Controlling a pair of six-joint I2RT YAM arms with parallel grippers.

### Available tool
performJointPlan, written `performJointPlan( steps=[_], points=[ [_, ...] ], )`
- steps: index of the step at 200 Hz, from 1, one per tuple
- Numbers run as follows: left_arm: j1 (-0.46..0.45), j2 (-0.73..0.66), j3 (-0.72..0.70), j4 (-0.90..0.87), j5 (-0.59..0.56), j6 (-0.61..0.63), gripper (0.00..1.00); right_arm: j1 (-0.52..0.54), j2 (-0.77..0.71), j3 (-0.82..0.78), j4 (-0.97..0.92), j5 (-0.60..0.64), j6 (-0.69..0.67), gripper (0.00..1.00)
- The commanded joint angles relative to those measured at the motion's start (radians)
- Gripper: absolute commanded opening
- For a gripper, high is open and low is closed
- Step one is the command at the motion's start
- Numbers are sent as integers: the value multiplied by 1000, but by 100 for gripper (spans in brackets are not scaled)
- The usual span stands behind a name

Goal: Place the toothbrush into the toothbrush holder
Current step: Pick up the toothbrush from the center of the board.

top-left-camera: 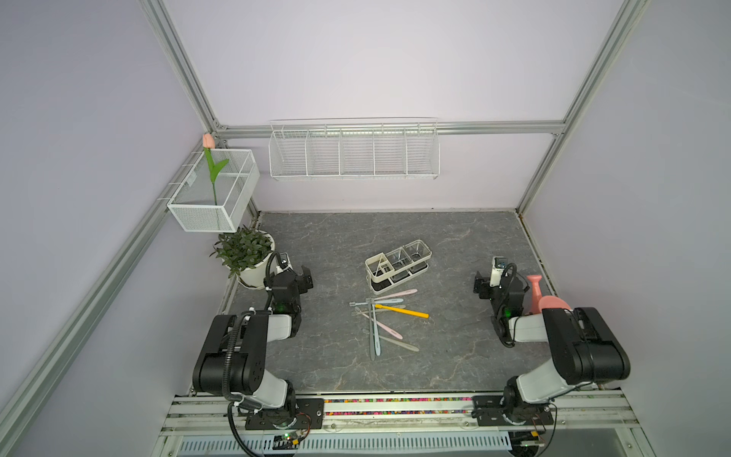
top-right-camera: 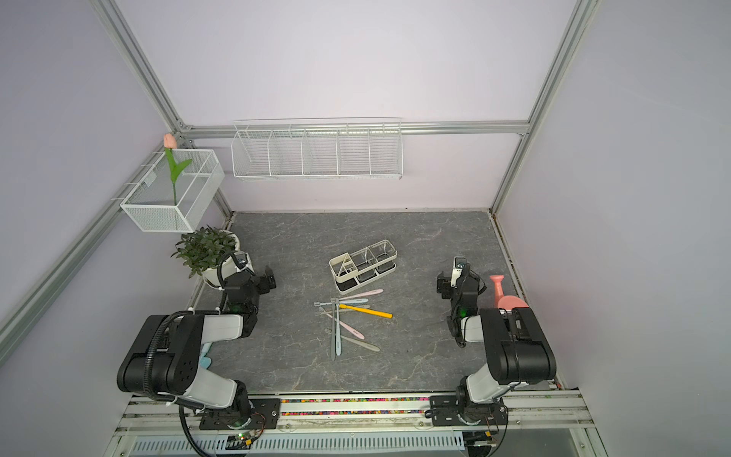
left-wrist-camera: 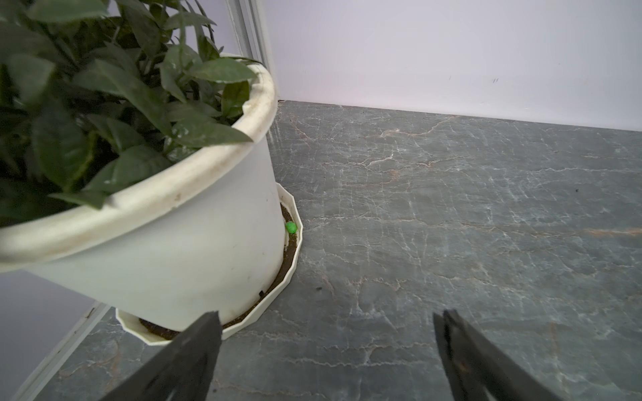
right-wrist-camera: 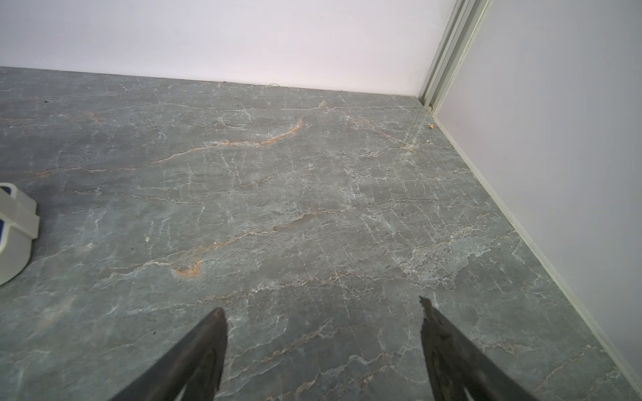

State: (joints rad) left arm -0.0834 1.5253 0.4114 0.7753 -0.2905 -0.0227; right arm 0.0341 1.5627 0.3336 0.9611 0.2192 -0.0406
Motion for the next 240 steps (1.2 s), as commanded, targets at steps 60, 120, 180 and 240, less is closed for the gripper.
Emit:
performJointPlan(
  steps=[60, 120, 180, 240],
  points=[
    [7, -11, 22, 7, 25, 2, 99, -2, -10, 12, 20, -10, 8, 89],
    [-23, -165, 237, -519, 272, 14, 99, -3, -9, 12, 20, -9, 8, 89],
    [-62, -245, 134, -426, 221, 22, 99, -3, -10, 12, 20, -10, 8, 89],
    [-71, -257, 105, -413, 187, 17, 99, -3, -10, 12, 20, -10, 8, 89]
  ],
)
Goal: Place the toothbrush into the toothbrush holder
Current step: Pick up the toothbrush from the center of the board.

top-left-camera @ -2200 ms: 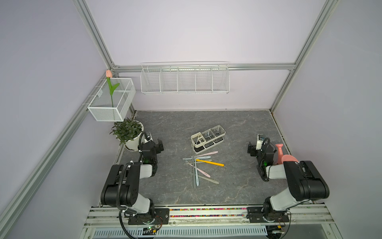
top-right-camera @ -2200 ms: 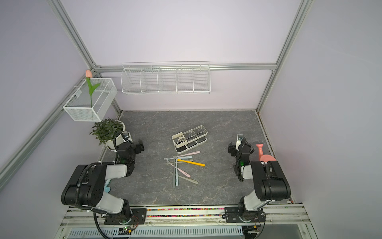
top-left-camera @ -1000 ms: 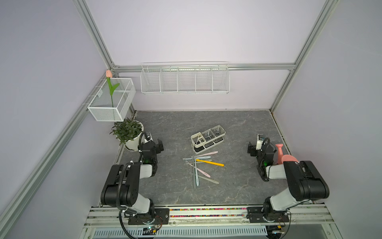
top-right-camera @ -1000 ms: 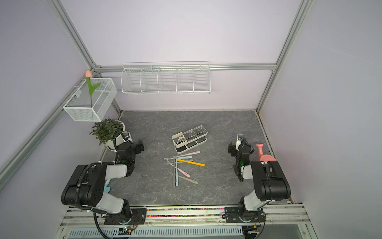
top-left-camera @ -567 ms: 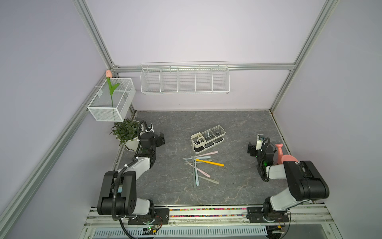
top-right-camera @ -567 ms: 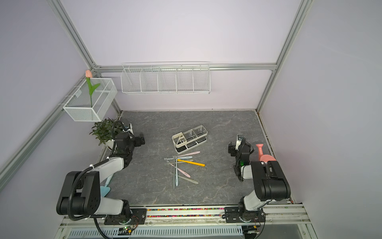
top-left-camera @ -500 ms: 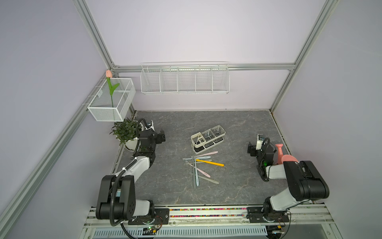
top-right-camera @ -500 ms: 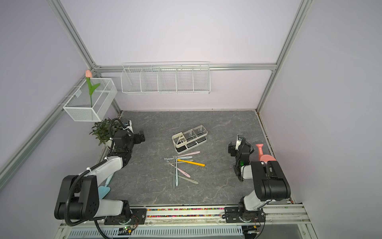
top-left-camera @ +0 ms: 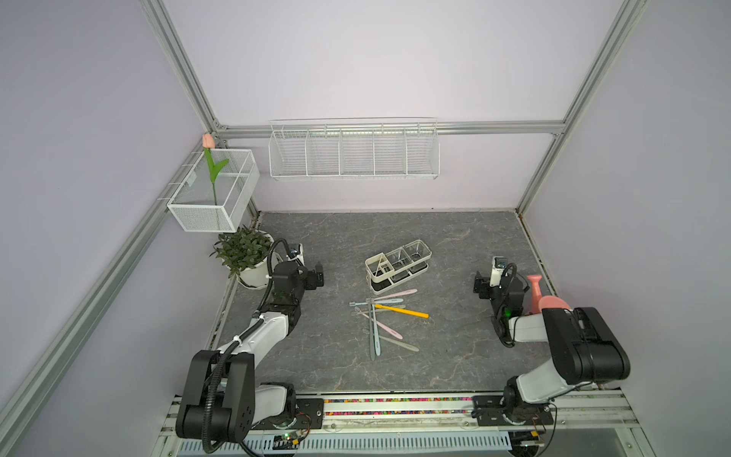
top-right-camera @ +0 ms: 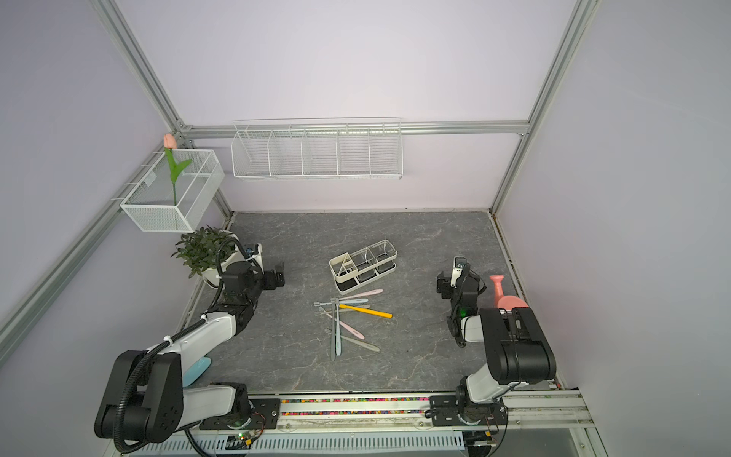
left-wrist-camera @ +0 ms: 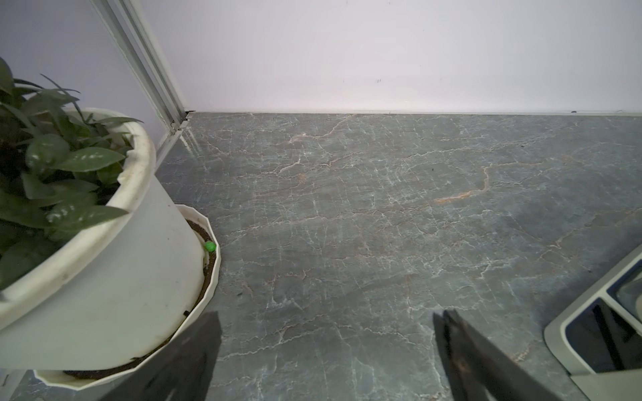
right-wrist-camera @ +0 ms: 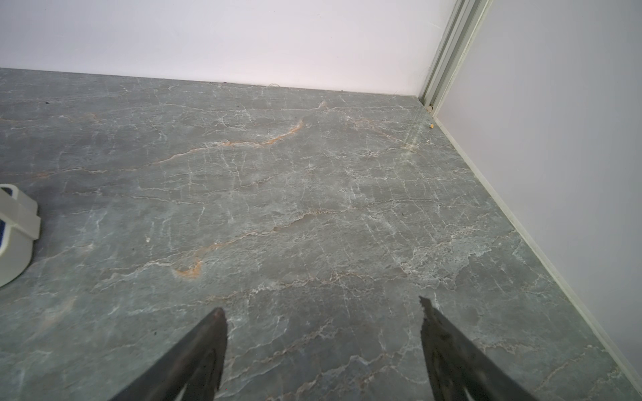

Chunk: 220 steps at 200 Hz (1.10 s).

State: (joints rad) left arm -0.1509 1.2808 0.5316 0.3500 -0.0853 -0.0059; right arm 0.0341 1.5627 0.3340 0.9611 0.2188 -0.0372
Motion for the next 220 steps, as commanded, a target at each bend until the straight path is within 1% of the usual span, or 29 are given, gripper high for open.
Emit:
performJointPlan(
  steps=[1, 49, 94, 140, 194, 202, 214, 220],
  points=[
    [-4, -12, -15, 12, -18, 1, 99, -3, -10, 11, 20, -9, 5, 89],
    [-9, -15, -16, 10, -32, -1, 99, -2, -9, 11, 20, -10, 5, 89],
    [-18, -61, -34, 12, -56, -2, 99, -3, -10, 11, 20, -10, 5, 89],
    [-25, -103, -55, 19, -115, -22, 99, -3, -10, 12, 21, -9, 5, 89],
    [-32, -113, -48, 4, -127, -25, 99, -3, -9, 12, 20, -10, 6, 89],
    [-32, -119, -50, 4, -130, -28, 99, -3, -2, 6, 44, -8, 4, 89],
    [-33, -123, -53, 4, -134, -29, 99, -3, -16, 14, 1, -7, 7, 89],
    [-33, -126, -54, 4, -134, -28, 99, -3, -10, 14, 15, -8, 7, 89]
  ],
)
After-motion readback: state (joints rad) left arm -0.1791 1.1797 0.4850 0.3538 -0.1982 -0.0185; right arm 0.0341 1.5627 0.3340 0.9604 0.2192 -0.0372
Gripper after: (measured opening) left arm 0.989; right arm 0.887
